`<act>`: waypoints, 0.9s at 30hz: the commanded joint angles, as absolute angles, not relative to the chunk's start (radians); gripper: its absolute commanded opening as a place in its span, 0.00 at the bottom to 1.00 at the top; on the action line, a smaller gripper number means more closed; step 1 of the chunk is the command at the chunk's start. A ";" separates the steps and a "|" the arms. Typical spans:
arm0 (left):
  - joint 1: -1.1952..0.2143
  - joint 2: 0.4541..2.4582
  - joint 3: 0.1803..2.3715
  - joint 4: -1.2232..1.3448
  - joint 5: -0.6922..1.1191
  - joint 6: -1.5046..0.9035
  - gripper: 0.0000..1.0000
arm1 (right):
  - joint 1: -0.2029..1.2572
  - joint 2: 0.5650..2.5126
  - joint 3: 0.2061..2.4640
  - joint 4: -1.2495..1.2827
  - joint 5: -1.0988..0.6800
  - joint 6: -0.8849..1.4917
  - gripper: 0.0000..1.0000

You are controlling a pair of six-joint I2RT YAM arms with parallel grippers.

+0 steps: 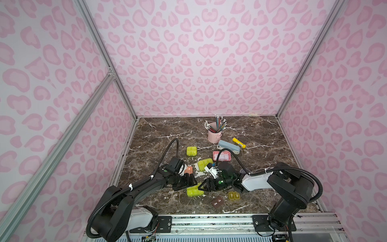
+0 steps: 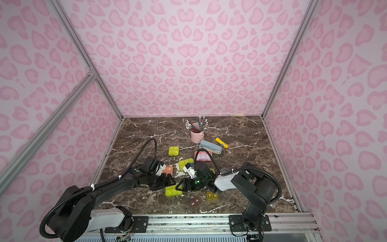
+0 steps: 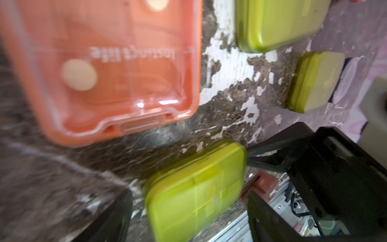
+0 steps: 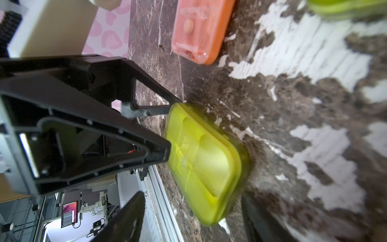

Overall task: Close pillboxes
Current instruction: Close the lid on the pillbox.

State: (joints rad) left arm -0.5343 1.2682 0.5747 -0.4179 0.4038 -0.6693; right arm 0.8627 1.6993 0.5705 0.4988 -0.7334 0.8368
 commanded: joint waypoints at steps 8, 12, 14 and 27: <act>-0.505 1.124 0.696 -0.681 0.265 -0.616 0.87 | 0.825 1.604 0.612 0.359 -0.703 0.766 0.74; -0.468 1.045 0.776 -0.764 0.249 -0.586 0.87 | 0.771 1.506 0.682 0.196 -0.687 0.687 0.74; -0.435 1.013 0.821 -0.797 0.246 -0.564 0.87 | 0.728 1.451 0.728 0.105 -0.679 0.642 0.74; -0.297 1.070 1.104 -0.897 0.181 -0.424 0.87 | 0.355 1.210 0.960 -0.222 -0.566 0.388 0.74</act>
